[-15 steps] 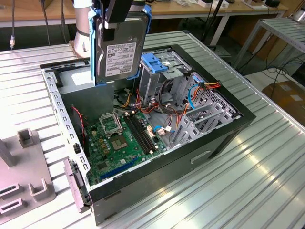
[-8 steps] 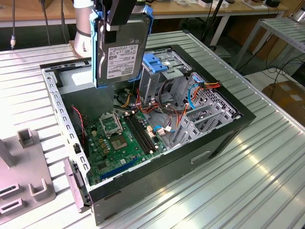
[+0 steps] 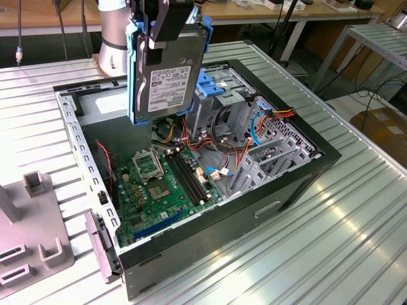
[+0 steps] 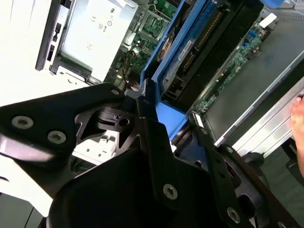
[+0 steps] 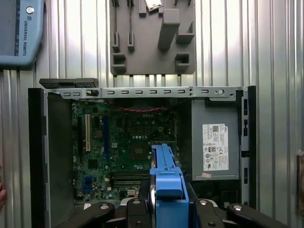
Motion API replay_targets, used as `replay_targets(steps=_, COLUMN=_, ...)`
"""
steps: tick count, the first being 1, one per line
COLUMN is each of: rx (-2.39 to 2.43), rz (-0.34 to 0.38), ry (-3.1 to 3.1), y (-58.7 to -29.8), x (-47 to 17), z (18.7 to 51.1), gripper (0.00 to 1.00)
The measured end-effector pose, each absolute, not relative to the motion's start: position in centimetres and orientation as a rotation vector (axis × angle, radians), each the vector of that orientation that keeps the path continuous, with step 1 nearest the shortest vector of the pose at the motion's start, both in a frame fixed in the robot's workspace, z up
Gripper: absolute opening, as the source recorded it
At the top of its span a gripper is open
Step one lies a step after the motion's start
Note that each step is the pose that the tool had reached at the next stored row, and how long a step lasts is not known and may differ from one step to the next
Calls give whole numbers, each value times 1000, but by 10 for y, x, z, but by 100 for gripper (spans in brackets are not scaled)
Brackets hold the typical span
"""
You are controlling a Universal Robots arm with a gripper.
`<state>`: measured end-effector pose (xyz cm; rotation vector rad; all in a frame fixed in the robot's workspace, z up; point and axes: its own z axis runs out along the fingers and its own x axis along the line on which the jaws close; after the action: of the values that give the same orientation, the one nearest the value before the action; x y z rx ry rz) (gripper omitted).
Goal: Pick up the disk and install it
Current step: 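Insert the disk into the insertion slot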
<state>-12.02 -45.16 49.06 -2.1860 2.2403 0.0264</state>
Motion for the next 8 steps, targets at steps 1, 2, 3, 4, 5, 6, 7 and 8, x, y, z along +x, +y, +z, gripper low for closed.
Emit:
replay_targets(steps=1, rx=-2186, rz=26, ry=2240, y=-454, x=-119, z=491, gripper=37)
replay_targets(steps=2, rx=-2186, rz=26, ry=2240, y=-455, x=-118, z=491, gripper=37)
replay_targets(steps=3, rx=-2186, rz=26, ry=2240, y=-456, x=-117, z=491, gripper=37)
replay_targets(steps=4, rx=-2186, rz=27, ry=2240, y=-456, x=-115, z=491, gripper=37)
replay_targets(steps=5, rx=-2186, rz=26, ry=2240, y=-457, x=-112, z=491, gripper=37)
replay_targets(steps=6, rx=-2186, rz=26, ry=2240, y=-458, x=-109, z=490, gripper=37)
replay_targets(steps=7, rx=-2186, rz=26, ry=2240, y=-458, x=-105, z=490, gripper=37)
replay_targets(steps=8, rx=-2186, rz=26, ry=2240, y=-459, x=-101, z=490, gripper=37)
